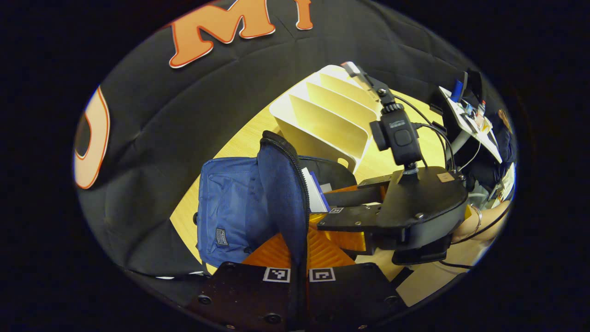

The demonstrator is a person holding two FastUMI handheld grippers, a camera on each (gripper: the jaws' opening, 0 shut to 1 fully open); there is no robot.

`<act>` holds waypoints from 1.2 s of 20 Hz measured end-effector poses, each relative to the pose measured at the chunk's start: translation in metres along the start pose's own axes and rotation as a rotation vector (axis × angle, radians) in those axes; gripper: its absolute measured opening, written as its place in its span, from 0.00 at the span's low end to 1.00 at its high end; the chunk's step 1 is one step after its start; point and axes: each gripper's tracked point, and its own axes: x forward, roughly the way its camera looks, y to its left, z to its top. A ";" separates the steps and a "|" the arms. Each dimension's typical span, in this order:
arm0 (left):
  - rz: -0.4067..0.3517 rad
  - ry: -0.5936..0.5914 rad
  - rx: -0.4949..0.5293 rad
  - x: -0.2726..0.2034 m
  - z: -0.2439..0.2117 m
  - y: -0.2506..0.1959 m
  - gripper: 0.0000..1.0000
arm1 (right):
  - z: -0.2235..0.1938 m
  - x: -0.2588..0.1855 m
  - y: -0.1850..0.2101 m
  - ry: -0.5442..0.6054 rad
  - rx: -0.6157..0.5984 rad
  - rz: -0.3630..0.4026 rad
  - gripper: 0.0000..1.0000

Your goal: Open the schoolbag, grab two books from the bookshelf and put them into the schoolbag.

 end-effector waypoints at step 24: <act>0.099 -0.060 -0.314 0.028 0.015 -0.063 0.53 | 0.192 -0.227 -0.166 -0.197 -0.170 -0.043 0.97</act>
